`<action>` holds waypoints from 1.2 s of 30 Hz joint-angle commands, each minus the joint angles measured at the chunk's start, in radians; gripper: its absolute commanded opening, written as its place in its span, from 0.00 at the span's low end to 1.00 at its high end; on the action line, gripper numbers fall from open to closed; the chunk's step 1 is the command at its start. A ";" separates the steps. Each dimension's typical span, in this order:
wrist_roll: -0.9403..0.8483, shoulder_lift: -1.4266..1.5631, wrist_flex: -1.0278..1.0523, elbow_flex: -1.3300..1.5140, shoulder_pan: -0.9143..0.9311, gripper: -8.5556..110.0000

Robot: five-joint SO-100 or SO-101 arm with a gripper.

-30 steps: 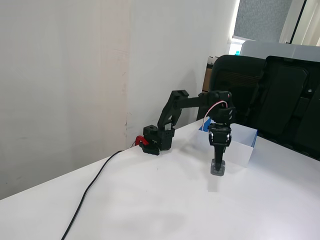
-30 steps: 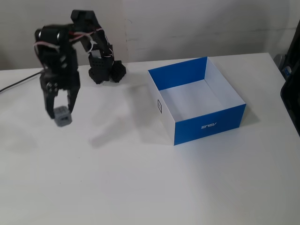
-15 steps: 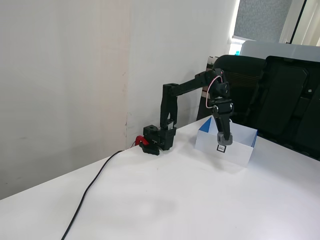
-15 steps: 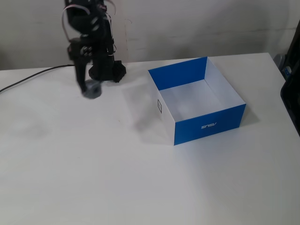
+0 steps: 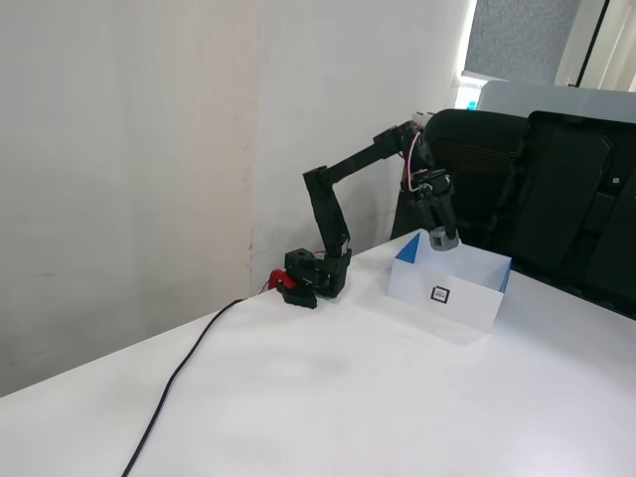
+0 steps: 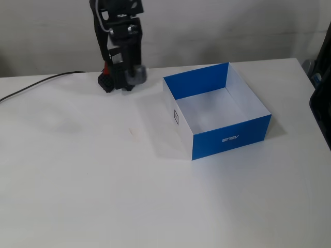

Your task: Grasp the gray block and put it in the box.

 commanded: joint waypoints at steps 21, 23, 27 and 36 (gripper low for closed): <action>-0.299 0.232 -0.440 0.230 0.502 0.07; -0.336 0.232 -0.500 0.252 0.528 0.07; -0.420 0.238 -0.634 0.311 0.588 0.07; -0.469 0.129 -0.732 0.314 0.617 0.07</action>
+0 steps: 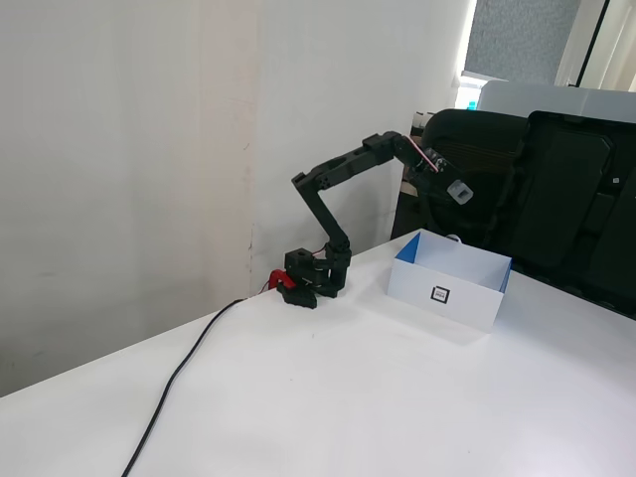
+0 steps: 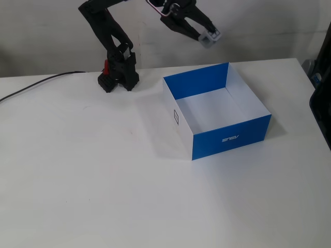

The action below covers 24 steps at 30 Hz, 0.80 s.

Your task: Grasp the gray block and put it in the box.

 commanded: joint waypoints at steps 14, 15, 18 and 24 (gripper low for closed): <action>0.087 -0.127 -0.020 -0.080 -0.100 0.37; 0.087 -0.124 -0.018 -0.080 -0.106 0.36; 0.089 -0.107 -0.009 -0.080 -0.114 0.35; 0.089 -0.057 0.026 -0.091 -0.153 0.16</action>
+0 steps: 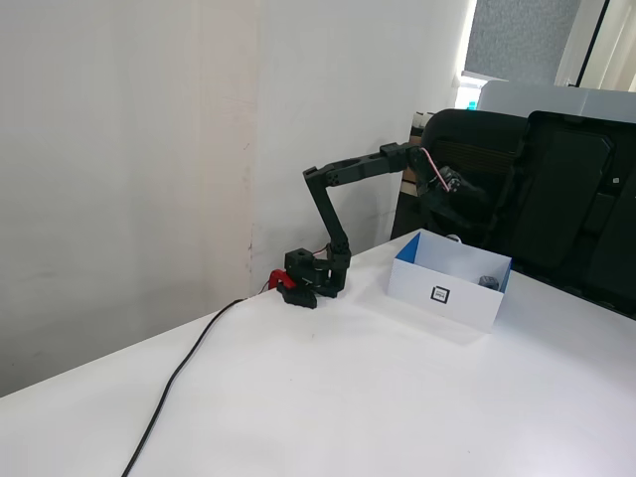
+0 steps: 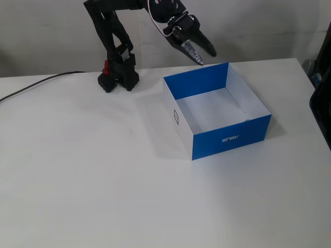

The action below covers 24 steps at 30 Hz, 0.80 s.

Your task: Grasp the gray block and put it in the box.

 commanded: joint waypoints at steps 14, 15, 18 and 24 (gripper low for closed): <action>0.011 0.176 0.117 -0.118 -0.353 0.07; 0.011 0.184 0.117 -0.117 -0.387 0.07; 0.011 0.192 0.117 -0.127 -0.488 0.07; 0.025 0.193 0.104 -0.130 -0.693 0.07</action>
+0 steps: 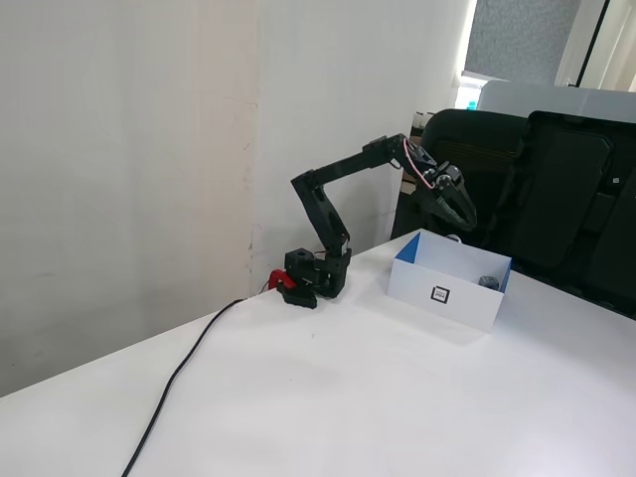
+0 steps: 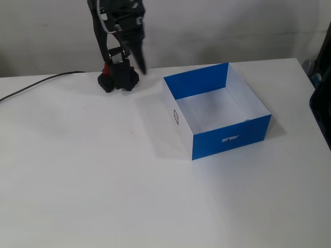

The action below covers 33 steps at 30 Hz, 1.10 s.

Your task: Grasp the gray block and put it in the box.

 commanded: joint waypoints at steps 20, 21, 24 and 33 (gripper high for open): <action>0.133 0.327 -0.137 0.322 -0.563 0.07; 0.132 0.370 -0.150 0.367 -0.568 0.07; 0.144 0.448 -0.110 0.445 -0.572 0.07; 0.101 0.779 -0.176 0.867 -0.522 0.07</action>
